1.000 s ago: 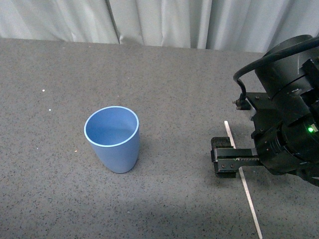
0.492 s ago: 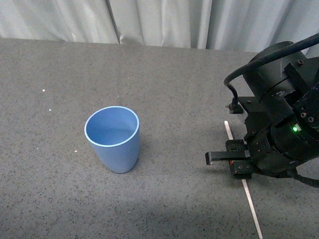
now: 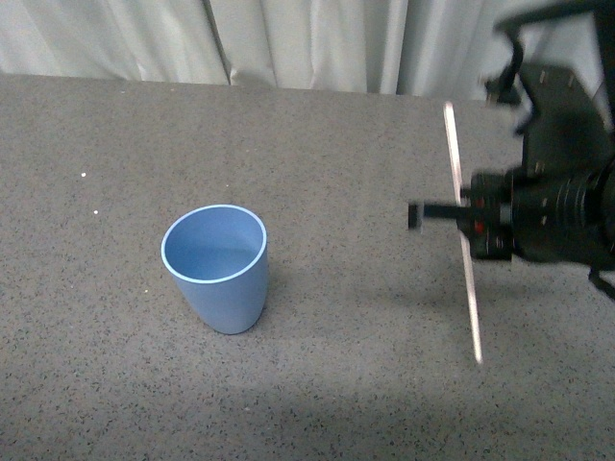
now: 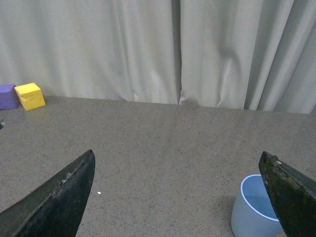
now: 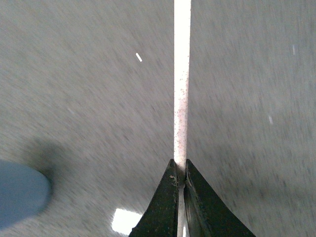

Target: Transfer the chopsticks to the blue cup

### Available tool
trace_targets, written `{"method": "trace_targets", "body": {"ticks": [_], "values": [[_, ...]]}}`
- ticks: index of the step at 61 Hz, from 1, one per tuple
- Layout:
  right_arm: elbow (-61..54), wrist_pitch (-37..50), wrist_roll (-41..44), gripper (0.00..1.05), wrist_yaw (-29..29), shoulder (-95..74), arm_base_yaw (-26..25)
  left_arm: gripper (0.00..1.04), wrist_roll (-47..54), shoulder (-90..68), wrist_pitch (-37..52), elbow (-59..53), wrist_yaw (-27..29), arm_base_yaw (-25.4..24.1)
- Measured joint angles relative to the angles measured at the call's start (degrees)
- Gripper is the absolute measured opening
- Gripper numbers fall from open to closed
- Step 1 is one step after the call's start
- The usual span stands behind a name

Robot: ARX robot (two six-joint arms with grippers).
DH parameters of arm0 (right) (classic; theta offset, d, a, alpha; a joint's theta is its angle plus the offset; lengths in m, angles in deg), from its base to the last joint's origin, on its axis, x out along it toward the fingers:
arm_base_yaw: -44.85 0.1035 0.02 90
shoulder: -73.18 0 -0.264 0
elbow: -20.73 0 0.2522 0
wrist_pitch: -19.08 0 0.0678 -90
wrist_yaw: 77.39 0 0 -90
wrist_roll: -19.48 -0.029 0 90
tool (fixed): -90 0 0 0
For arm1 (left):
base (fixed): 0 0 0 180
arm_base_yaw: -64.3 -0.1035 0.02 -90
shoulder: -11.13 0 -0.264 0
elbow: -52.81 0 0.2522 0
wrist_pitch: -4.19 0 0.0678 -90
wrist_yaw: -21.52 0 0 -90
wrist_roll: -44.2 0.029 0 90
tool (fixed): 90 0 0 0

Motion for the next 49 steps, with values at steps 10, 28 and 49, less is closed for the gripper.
{"method": "trace_targets", "body": {"ticks": [10, 28, 49], "values": [[-1.0, 15.8, 1.4, 0.01, 8.7, 3.8, 2.6, 0.98, 0.0, 0.0, 0.0, 0.0, 0.0, 0.0], [3.5, 26.8, 4.3, 0.01, 18.1, -0.4, 10.4, 0.98, 0.0, 0.0, 0.0, 0.0, 0.0, 0.0], [8.7, 30.5, 2.3, 0.01, 19.7, -12.4, 13.4, 0.98, 0.0, 0.0, 0.0, 0.0, 0.0, 0.0]]}}
